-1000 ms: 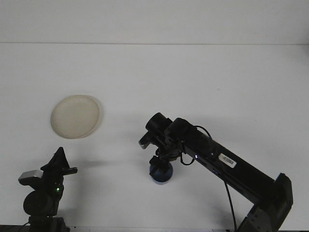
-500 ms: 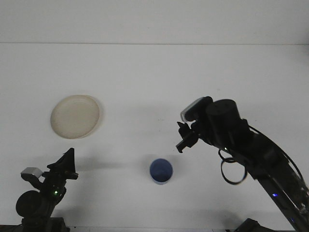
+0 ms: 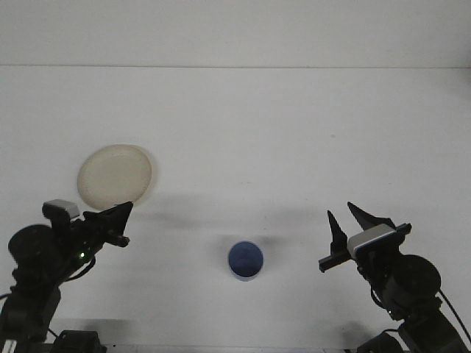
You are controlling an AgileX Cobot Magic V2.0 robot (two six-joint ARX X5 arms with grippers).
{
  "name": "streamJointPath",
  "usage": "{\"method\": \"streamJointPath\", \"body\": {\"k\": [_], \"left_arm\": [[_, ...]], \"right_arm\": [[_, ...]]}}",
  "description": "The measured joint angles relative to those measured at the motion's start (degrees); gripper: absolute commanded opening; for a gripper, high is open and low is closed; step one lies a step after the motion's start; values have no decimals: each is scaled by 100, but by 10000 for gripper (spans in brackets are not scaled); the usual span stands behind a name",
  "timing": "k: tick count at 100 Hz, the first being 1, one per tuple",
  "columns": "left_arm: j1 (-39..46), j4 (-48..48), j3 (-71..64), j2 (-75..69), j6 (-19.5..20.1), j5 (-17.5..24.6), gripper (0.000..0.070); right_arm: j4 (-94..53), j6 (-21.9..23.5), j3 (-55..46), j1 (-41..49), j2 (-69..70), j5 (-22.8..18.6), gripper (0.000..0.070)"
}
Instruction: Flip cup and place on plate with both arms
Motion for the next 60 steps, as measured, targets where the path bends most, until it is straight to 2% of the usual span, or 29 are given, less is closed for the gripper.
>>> {"method": "streamJointPath", "body": {"k": [10,16,36,60], "left_arm": [[-243,-577,662,881,420,232,397],[-422,-940,1001,1316,645,247,469],[-1097,-1996,2046,2420,1235,254,474],[-2103,-2726,2855,3386,1421,179,474]], "right_arm": [[-61,2,-376,-52,-404,63,293],[-144,2,-481,-70,-570,146,293],[-352,2,-525,-70,-710,308,293],[-363,2,-533,-70,-708,321,293]]}}
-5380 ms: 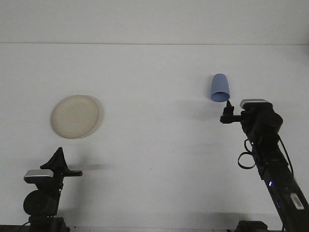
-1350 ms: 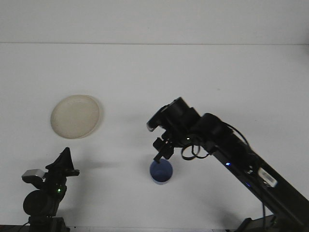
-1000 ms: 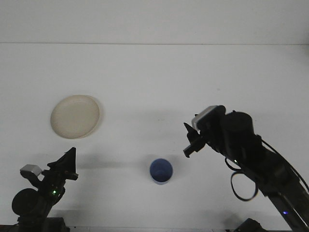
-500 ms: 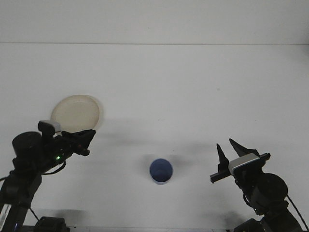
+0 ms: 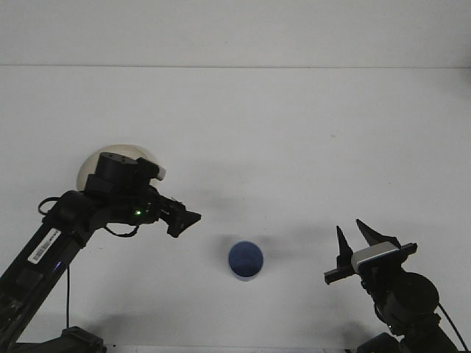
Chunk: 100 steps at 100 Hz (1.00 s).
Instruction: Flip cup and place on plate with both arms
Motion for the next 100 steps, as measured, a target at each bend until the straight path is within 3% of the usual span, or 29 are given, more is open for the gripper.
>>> {"method": "streamJointPath", "body": {"k": [17,33,60,95,100], "left_arm": [[-769,-9,179,426,44,-166,470],[-1388,-17,203,855,76,-721,470],[-2015,92,203,1436,83,-1285,470],[-2310,581,203,2210,70,-1453,462],[-2334,597,203,2343,35,-1475,437]], "right_arm": [[0,0,0,0,0,0,293],[0,0,0,0,0,0,293],[0,0,0,0,0,0,293],[0,0,0,0,0,0,293],[0,0,0,0,0,0,293]]}}
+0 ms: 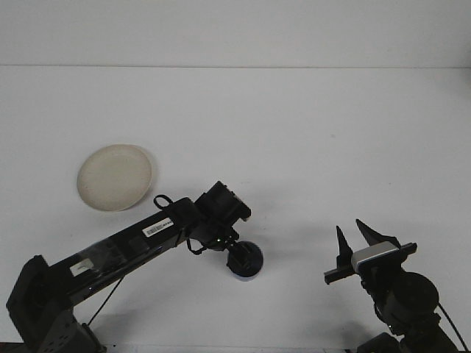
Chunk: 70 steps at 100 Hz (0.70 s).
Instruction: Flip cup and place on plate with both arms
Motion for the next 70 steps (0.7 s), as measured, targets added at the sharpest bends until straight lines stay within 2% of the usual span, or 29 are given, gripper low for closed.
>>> {"method": "streamJointPath", "body": {"k": [4,13,16,48,61,70], "left_arm": [[-17,9,0,83,-20,-2,342],[-63,2,0,151,-63,-15,0],[-79,7,0,151,-70,-15,20],[-35,-208,146,68,-107,-380,13],[308,-529,426,-243,-101,-476,13],[702,-719,732,-619,-57,-719,13]], "right_arm": [[0,0,0,0,0,0,293],[0,0,0,0,0,0,293],[0,0,0,0,0,0,293],[-15,0,0,0,0,0,293],[-52,0,-2,0,0,0,293],[-66,0,-2,0,0,2,293]]}}
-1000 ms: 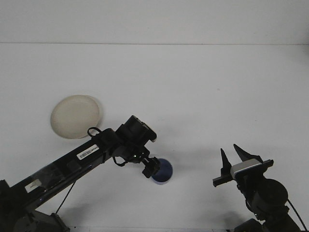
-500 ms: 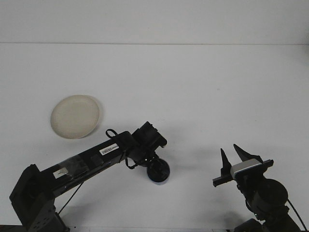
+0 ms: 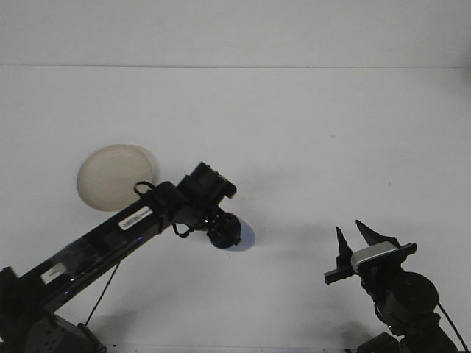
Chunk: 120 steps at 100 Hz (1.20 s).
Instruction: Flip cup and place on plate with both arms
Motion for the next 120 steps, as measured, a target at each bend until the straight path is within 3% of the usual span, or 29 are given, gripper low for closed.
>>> {"method": "streamJointPath", "body": {"k": [20,58,82,120], "left_arm": [[1217,-376,647,-820,234,-577,13],[3934,-914,946,-780,579,-638,13],[4621,-933,944,22,658,-638,13],[4868,-664,938,1091,774,-636,19]], "right_arm": [[-22,0,0,0,0,0,293],[-22,0,0,0,0,0,293],[-22,0,0,0,0,0,293],[-22,0,0,0,0,0,293]]}}
